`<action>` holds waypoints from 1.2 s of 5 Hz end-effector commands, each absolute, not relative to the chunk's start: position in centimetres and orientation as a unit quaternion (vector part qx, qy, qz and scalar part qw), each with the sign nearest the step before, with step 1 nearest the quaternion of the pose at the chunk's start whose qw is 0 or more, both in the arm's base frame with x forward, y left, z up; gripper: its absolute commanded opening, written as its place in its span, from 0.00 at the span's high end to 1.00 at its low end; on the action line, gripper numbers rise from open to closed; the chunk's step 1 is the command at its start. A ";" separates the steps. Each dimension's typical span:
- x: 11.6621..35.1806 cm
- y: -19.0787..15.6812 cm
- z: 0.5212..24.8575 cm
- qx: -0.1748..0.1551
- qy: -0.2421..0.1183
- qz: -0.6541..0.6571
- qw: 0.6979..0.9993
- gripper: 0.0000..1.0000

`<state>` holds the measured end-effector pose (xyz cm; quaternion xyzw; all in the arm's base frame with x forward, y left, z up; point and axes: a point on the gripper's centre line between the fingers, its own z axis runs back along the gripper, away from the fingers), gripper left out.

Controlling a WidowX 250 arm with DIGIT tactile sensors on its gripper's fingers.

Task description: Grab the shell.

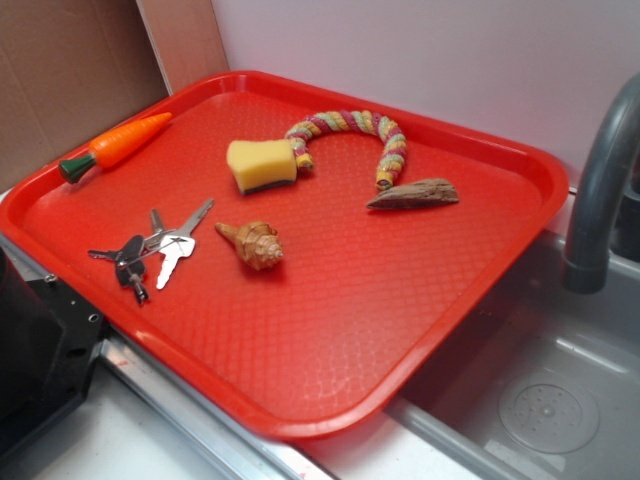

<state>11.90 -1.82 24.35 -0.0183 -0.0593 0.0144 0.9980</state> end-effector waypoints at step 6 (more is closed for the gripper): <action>18.9 -4.2 14.4 0.070 -0.021 -0.236 0.969 0.00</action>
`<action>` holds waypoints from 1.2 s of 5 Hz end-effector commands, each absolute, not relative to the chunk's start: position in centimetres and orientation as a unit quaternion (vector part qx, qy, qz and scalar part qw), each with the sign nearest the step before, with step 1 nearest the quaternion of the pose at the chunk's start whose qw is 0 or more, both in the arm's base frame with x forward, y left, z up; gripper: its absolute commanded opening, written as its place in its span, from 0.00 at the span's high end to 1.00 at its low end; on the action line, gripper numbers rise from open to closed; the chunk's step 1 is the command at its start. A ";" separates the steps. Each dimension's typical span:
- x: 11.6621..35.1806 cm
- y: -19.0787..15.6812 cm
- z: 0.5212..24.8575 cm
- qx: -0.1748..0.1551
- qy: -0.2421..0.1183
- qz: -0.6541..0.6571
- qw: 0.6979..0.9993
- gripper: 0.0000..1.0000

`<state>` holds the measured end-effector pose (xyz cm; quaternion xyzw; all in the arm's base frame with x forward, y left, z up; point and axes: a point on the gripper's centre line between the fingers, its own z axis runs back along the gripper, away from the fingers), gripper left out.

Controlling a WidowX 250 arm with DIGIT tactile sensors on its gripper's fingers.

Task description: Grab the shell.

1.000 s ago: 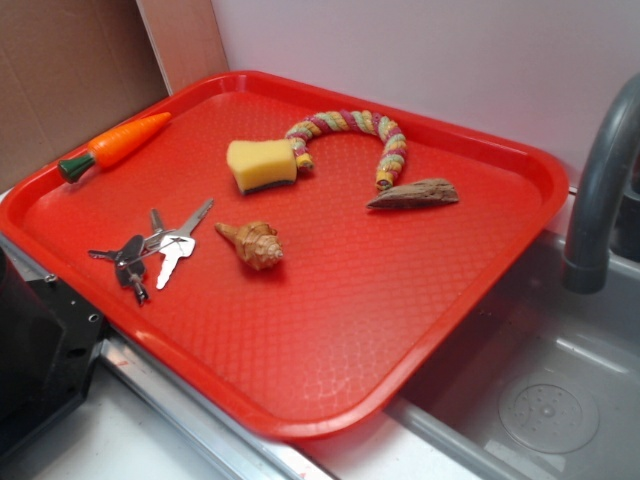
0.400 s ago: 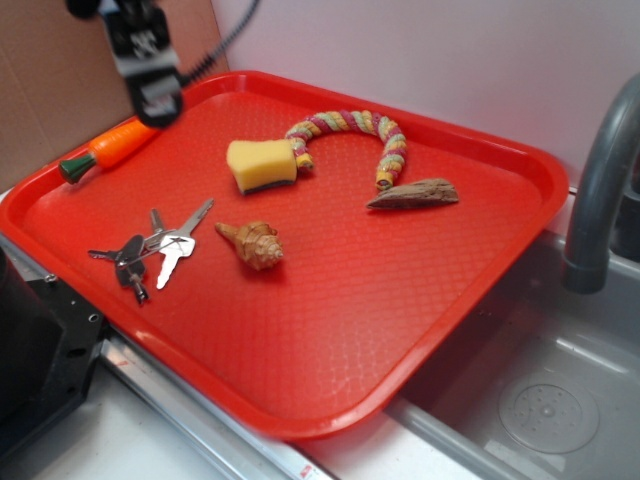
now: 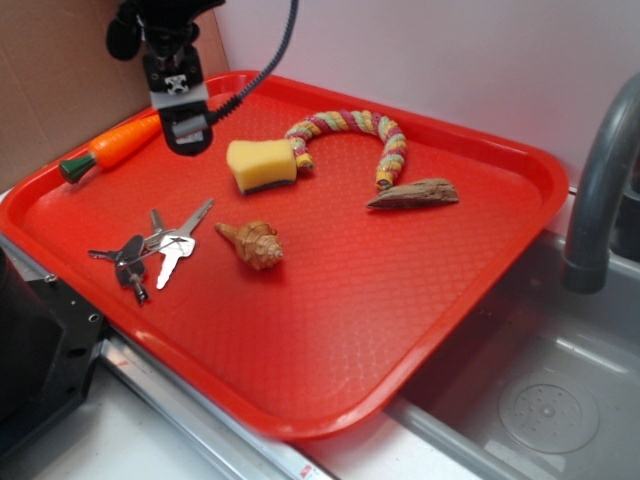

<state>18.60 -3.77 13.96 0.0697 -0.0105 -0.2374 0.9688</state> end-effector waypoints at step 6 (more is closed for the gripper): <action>13.1 -10.5 2.1 -0.011 -0.024 -0.594 0.804 0.00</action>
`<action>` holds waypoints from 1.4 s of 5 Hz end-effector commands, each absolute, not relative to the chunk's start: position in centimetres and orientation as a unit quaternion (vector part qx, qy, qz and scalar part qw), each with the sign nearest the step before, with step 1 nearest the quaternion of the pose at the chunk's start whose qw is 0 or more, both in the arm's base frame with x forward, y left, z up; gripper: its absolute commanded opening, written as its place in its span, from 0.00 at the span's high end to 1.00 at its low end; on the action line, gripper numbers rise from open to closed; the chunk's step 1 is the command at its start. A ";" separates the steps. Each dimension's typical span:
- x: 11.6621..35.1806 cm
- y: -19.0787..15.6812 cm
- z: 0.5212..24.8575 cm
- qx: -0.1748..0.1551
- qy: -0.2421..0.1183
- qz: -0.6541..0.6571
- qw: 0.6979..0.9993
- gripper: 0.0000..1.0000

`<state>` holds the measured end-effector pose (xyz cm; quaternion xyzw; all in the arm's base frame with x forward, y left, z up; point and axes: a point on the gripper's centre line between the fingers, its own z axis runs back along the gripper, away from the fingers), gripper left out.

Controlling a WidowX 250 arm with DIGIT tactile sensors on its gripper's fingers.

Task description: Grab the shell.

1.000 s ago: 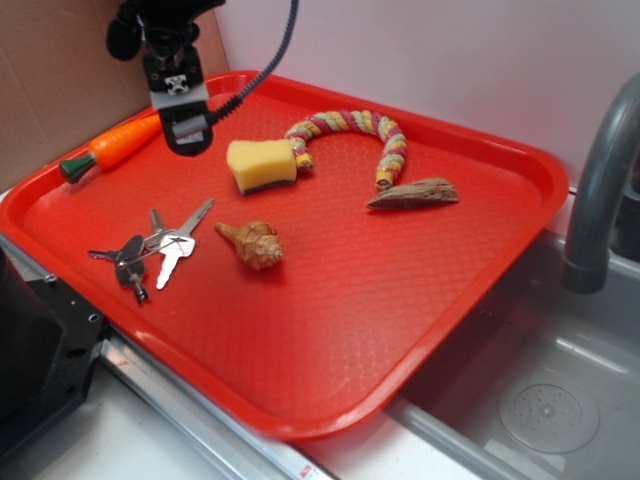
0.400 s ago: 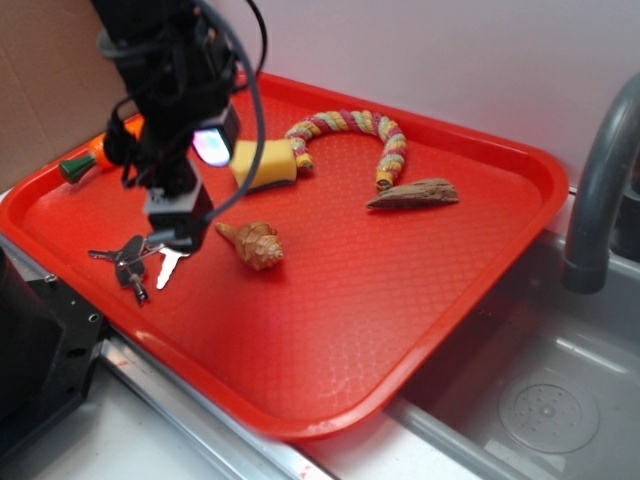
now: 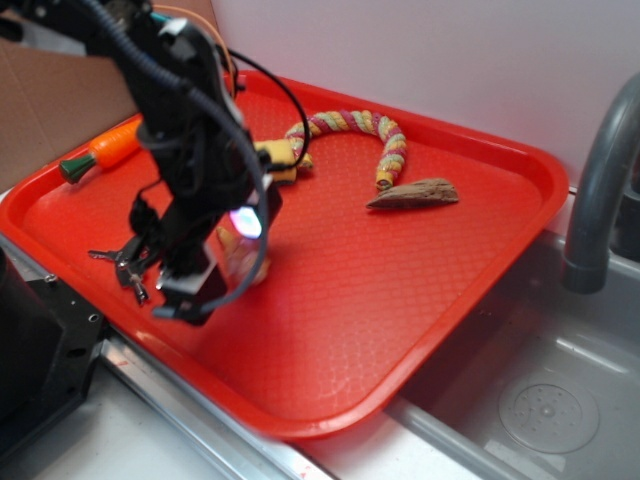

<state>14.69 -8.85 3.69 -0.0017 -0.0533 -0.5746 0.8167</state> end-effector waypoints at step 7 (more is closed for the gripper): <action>14.5 -5.5 8.2 -0.009 -0.059 -0.486 0.872 0.00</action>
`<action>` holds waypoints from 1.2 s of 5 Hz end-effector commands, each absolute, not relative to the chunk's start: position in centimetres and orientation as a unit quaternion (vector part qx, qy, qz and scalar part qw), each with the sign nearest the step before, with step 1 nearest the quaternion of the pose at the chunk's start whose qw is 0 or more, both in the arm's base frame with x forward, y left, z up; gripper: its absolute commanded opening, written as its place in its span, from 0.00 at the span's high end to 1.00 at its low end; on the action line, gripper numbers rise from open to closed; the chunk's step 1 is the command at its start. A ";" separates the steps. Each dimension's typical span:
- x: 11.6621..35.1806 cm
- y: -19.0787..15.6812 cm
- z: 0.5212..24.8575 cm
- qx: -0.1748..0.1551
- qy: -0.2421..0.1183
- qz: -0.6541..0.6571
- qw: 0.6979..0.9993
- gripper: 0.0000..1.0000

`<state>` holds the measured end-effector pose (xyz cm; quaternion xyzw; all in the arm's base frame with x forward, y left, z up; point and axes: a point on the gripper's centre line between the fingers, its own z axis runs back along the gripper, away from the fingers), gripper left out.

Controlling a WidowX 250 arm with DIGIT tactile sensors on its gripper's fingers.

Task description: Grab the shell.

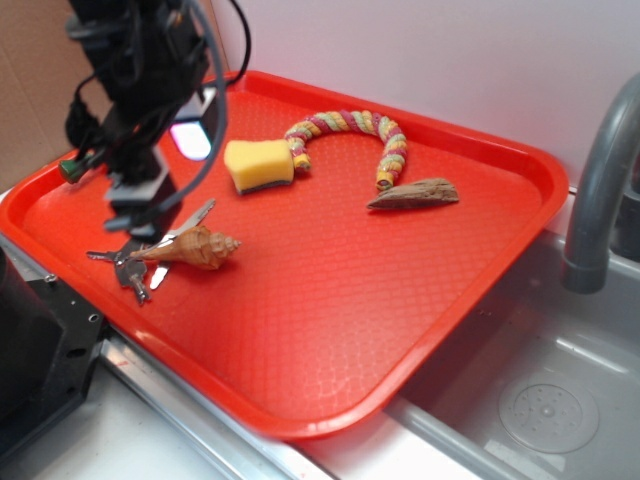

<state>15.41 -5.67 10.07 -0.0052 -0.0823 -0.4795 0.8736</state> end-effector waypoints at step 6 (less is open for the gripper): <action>15.5 -3.8 1.6 -0.045 0.035 -0.480 0.875 1.00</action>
